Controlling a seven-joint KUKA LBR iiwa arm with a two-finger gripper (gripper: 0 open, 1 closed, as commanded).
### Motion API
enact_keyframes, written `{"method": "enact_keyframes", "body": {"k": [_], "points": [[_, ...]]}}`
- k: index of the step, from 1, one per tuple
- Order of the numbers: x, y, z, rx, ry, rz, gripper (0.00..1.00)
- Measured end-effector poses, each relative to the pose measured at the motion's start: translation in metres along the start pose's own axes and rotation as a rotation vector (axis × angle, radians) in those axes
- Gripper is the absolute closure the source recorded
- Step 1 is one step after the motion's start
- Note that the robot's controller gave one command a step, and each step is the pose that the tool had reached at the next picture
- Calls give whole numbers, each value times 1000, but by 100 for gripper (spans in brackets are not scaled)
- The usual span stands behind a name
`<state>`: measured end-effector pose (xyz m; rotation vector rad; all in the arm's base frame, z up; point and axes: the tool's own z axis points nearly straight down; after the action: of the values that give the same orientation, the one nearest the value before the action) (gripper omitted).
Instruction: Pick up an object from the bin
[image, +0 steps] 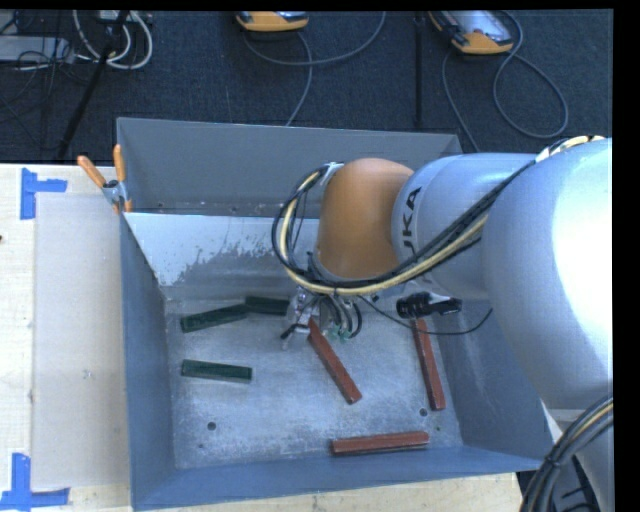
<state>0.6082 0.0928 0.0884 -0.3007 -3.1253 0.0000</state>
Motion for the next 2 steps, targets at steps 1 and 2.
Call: {"method": "enact_keyframes", "body": {"k": [1,2], "points": [[0,0,0,0,0,1,0],[12,-110,20,4,2,-81,0]]}}
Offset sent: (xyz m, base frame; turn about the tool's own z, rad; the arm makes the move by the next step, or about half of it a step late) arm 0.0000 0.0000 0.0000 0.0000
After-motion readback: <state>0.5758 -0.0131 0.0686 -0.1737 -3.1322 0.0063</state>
